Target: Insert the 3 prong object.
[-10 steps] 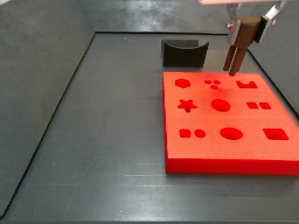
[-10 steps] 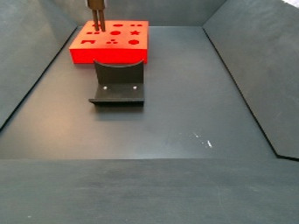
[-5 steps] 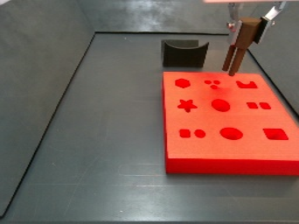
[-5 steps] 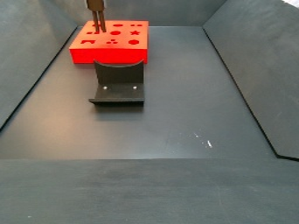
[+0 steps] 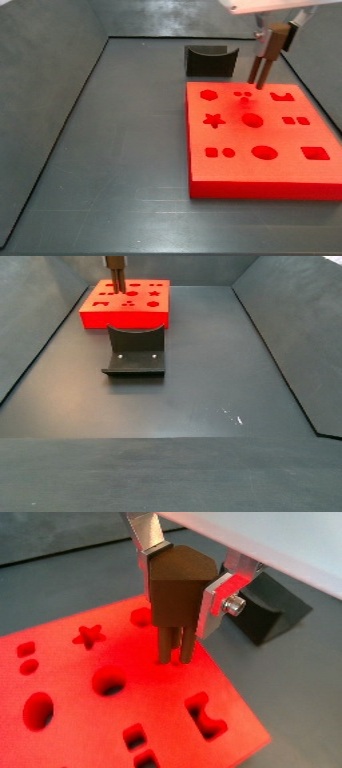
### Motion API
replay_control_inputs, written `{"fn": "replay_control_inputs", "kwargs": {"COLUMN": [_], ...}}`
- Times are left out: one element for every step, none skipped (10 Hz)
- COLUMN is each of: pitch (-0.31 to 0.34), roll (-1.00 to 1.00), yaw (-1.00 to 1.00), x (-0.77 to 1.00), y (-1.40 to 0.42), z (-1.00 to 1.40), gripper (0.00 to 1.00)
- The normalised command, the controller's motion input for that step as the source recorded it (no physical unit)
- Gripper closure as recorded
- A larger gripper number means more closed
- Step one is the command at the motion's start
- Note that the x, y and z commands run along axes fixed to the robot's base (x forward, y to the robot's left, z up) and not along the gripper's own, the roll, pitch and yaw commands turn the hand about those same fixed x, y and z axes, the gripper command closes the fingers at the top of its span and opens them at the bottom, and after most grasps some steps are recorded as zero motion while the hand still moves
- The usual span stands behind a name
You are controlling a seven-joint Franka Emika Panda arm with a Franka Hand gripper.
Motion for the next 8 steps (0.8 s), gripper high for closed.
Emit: {"fn": "replay_control_inputs", "kwargs": {"pitch": [-0.223,-0.181,-0.186,-0.124,-0.119,-0.073,-0.007,0.000], "roll": [0.00,-0.05,-0.08,-0.06,-0.03,0.01,0.10,0.10], "yaw": [0.00,0.00,0.00,0.04,0.05,0.00,0.00,0.01], "x": [-0.55,-0.16,0.00,0.00,0.09,0.00,0.00,0.01], "y": [0.23,0.17,0.02,0.00,-0.11,-0.04,0.00,0.00], "z": [-0.12,-0.14,-0.16,-0.09,-0.07,-0.05,-0.04,-0.13], "gripper": [1.00,1.00,1.00,1.00,1.00,1.00,1.00,1.00]}}
